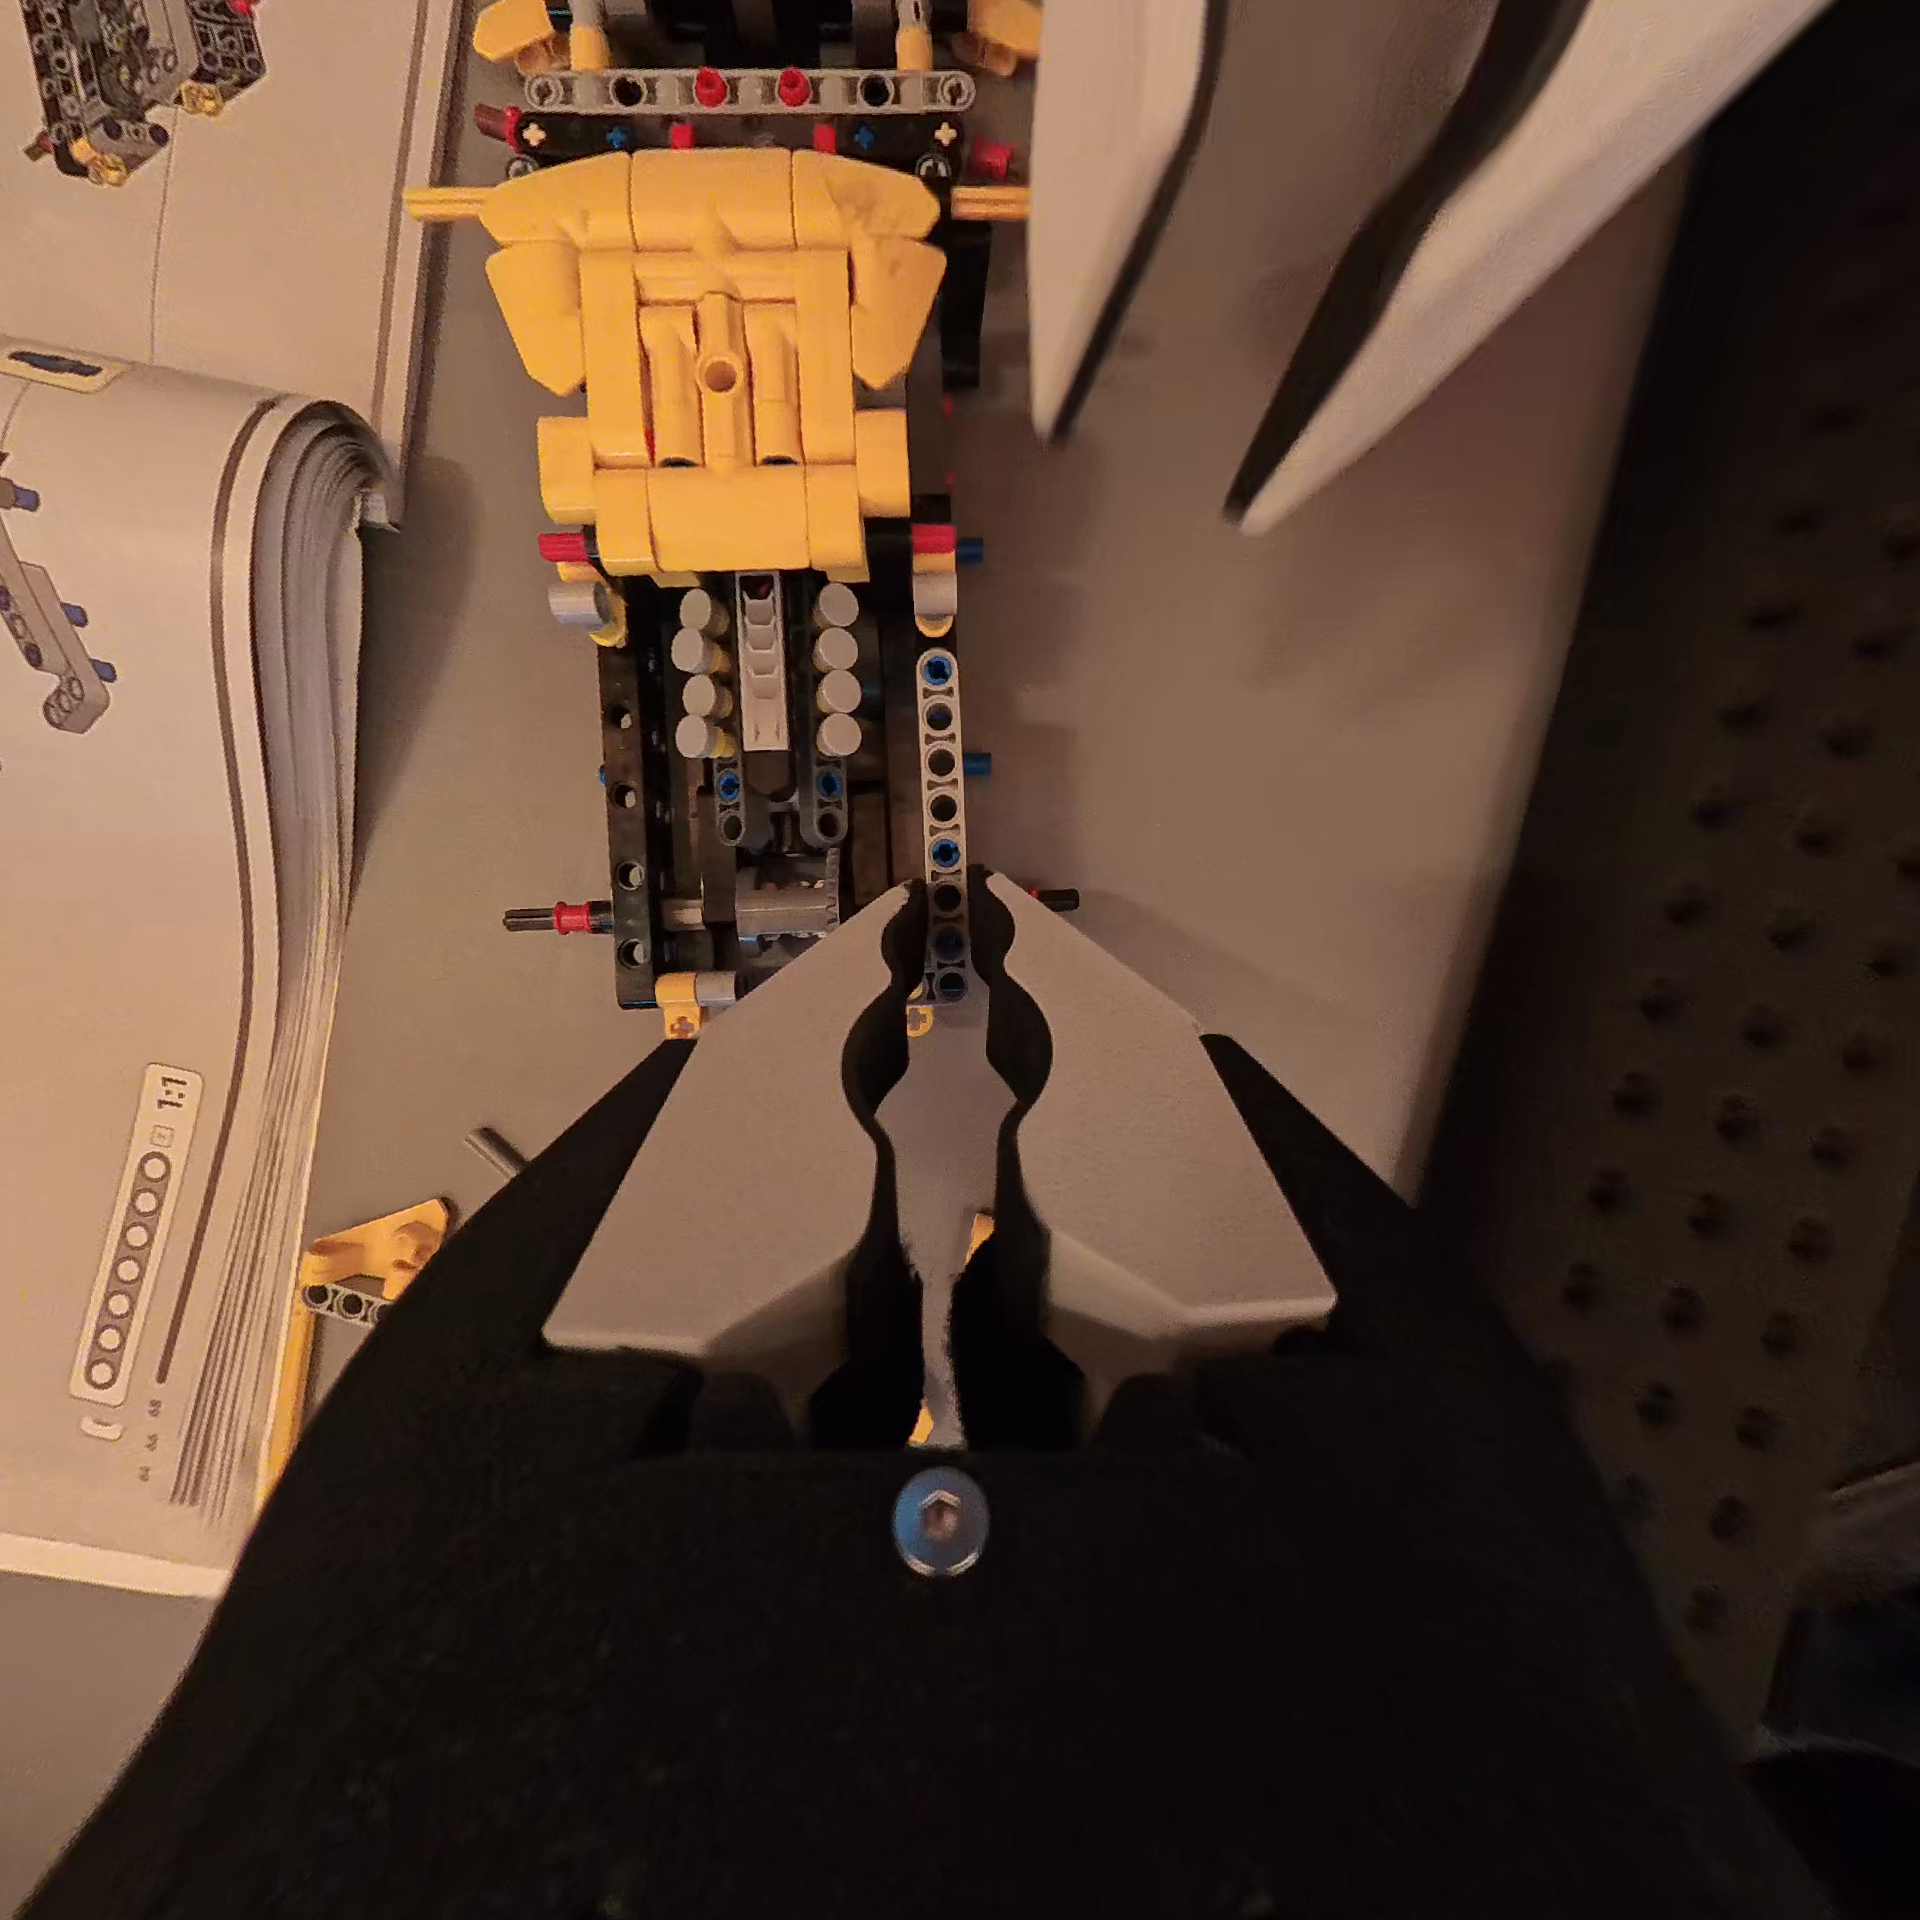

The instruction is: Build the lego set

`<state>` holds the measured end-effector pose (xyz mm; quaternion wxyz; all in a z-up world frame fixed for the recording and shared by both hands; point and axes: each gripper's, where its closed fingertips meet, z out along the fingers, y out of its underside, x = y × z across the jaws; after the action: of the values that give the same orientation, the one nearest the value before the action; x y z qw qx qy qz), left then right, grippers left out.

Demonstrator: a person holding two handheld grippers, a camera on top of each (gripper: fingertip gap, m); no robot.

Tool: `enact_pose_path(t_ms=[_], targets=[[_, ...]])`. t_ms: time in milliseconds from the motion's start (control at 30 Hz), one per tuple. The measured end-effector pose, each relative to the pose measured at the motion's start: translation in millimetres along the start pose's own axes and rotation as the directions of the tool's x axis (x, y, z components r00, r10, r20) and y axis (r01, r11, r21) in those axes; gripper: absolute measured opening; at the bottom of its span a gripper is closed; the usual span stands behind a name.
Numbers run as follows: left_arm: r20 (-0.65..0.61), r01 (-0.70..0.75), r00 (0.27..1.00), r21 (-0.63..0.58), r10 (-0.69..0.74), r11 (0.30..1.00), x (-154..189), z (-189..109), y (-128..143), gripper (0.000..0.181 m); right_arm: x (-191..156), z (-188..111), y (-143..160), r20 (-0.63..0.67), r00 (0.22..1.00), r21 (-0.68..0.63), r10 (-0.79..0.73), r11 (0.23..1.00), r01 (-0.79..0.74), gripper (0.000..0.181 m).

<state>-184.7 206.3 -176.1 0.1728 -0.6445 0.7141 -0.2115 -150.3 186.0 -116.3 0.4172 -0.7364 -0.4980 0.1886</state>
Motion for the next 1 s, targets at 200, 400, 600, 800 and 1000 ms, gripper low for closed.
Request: enact_pose_path(t_ms=[200,400,600,800,1000], targets=[[0.029,-0.025,0.999,-0.043,0.027,0.999,-0.3,0.3,-0.1,0.007,1.4,37.9,17.7,0.086,0.979,-0.281,-0.183,0.939,0.2,0.02],[0.045,-0.027,0.999,-0.017,0.028,0.999,0.7,1.1,-0.4,0.007,7.9,51.6,22.6,0.017,0.951,-0.35,-0.308,0.889,0.294,0.027],[0.037,-0.036,0.999,0.014,0.035,0.999,1.2,2.2,-1.8,0.007,0.7,43.6,27.8,-0.317,0.808,-0.287,-0.497,0.862,0.418,0.033],[0.019,-0.027,0.999,0.012,0.027,1.0,-0.9,1.7,-2.6,0.007,2.3,63.4,30.3,-0.437,0.56,-0.403,-0.704,0.71,0.578,0.034],[0.012,-0.03,0.999,0.002,0.03,1.0,-0.8,2.3,-2.8,0.007,19.9,63.7,35.3,-0.456,0.496,-0.496,-0.739,0.674,0.548,0.037]])
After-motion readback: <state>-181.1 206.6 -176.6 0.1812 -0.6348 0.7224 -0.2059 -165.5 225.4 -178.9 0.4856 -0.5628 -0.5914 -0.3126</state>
